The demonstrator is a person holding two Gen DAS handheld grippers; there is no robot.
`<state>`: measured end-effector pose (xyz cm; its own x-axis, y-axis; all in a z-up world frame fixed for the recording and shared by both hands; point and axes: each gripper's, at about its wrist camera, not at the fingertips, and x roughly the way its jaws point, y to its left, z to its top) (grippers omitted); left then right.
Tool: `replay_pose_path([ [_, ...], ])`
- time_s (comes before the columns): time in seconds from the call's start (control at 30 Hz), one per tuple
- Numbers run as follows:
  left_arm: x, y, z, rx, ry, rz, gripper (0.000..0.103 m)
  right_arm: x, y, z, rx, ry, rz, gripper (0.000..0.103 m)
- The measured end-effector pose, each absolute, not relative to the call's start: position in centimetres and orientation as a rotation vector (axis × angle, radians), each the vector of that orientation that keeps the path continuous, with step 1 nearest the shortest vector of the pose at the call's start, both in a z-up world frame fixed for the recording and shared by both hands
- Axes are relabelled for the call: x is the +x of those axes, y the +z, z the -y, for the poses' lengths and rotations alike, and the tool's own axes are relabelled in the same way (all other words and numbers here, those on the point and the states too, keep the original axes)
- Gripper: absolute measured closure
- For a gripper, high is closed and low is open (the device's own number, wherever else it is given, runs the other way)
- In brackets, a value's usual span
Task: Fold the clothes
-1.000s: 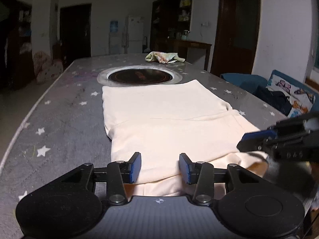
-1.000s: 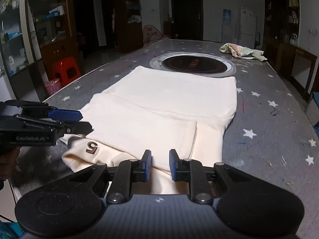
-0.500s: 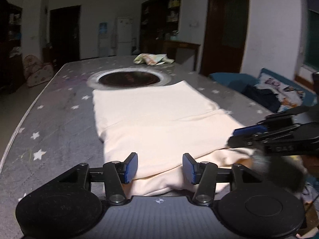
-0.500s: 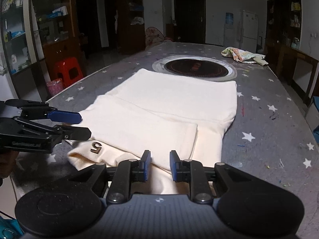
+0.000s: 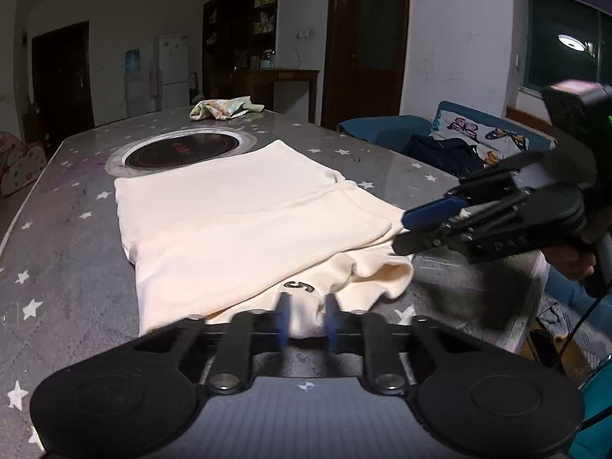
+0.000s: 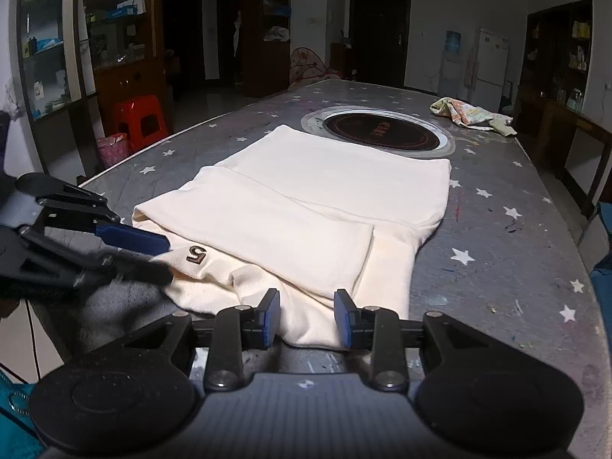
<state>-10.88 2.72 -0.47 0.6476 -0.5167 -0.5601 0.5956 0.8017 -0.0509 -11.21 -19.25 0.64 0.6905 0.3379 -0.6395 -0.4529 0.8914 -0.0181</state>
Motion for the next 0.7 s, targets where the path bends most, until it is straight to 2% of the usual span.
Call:
replay_pose_path([
  [0.23,-9.7,1.0,-3.0,0.106,-0.614,-0.554,0.095,-12.3,0.6,19.2,-0.272,0.461,-0.682,0.069],
  [0.33,-8.8,1.3,-3.0,0.082,-0.613,-0.555,0.095,-13.0,0.4,19.0,-0.332,0.483,-0.676,0.063],
  [0.6,-8.2,1.0,-3.1,0.058,-0.606,-0.583,0.095,-13.3,-0.7,16.9,-0.425,0.521,-0.598,0.063],
  [0.7,-8.4,1.0,-3.4,0.053,-0.602,-0.588,0.094,-12.6,-1.0,16.3,-0.428,0.534,-0.585,0.066],
])
